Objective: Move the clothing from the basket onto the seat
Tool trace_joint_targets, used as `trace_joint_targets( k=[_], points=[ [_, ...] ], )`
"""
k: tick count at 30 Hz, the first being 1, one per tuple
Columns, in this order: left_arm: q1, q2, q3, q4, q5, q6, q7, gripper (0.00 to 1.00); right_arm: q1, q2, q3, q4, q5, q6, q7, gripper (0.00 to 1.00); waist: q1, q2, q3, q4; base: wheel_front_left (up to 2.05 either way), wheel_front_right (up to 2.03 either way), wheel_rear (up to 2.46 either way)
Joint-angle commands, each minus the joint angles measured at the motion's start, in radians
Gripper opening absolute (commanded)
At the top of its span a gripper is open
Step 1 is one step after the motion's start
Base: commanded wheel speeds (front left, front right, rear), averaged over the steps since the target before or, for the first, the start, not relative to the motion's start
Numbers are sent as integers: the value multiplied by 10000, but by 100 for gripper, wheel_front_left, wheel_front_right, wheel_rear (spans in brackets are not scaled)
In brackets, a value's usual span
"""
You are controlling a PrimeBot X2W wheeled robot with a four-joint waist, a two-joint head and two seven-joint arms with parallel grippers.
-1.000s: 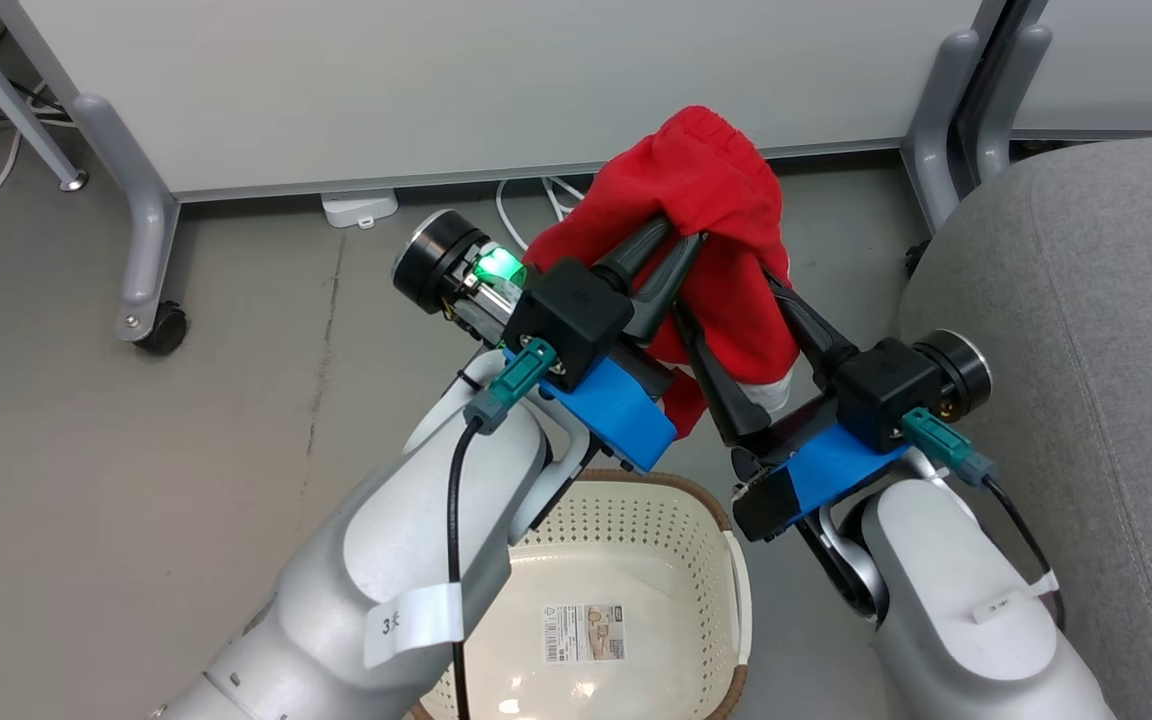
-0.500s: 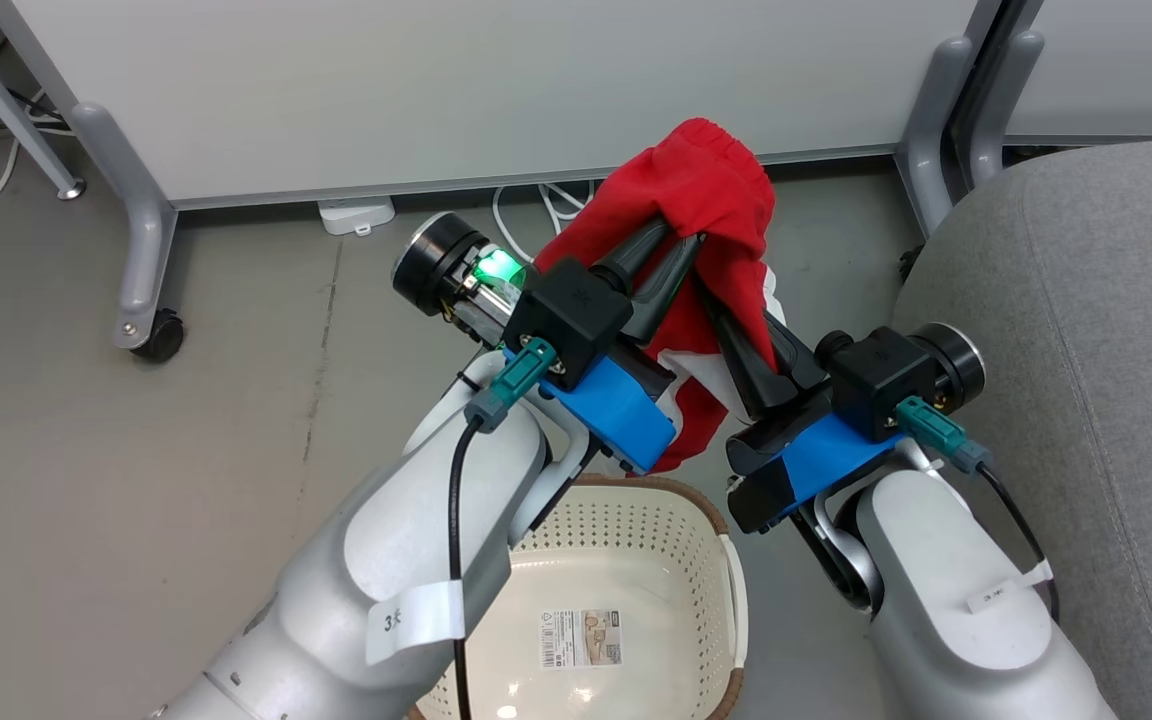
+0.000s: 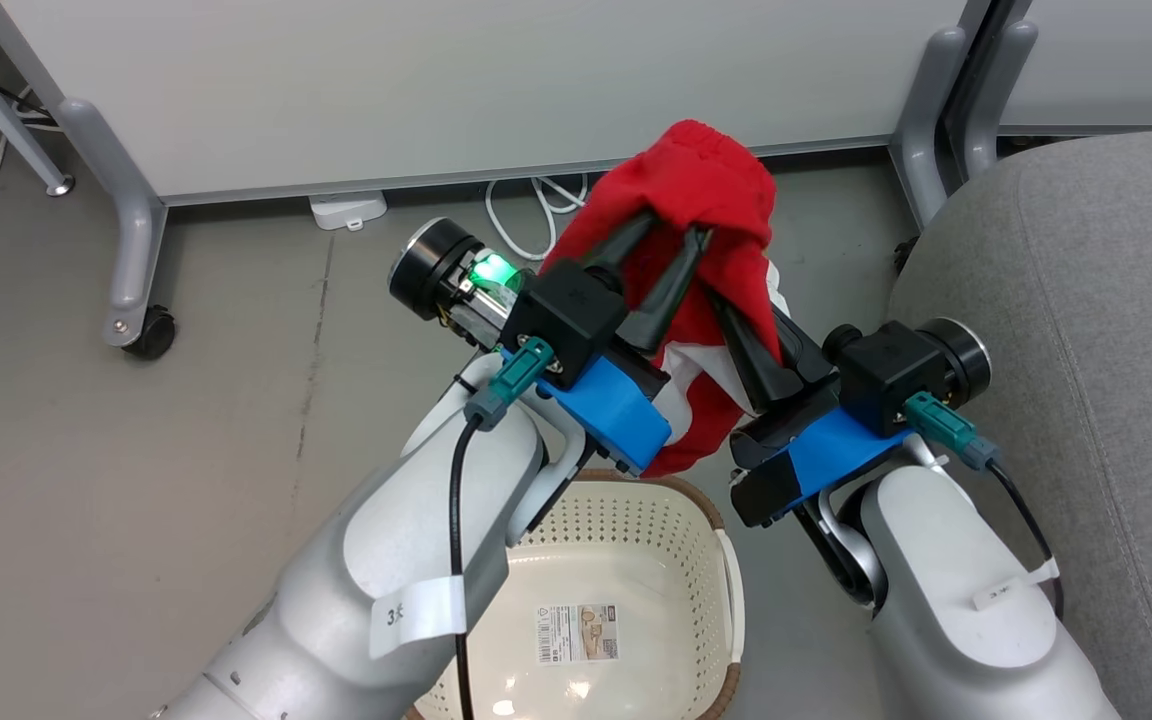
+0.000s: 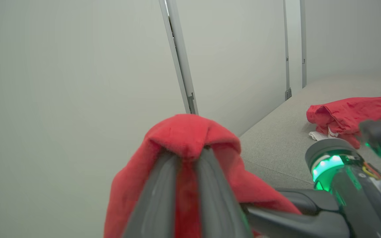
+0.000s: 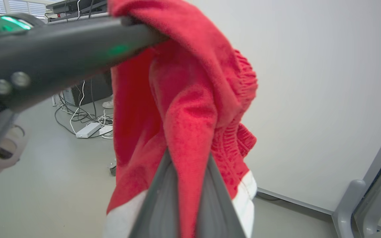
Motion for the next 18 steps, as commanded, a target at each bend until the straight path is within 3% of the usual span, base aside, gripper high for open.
trace_joint_targets(
  k=[1,18],
  points=[
    [-53,-8,-8,58,-4,51,-47,100,-120,27,-50,-76,11,1,-35,0,0,0,26,0,0,0,0],
    [-59,-8,-121,366,-1,67,-47,100,-240,30,-416,-292,12,1,-35,0,0,0,298,-146,0,0,0]
  ],
)
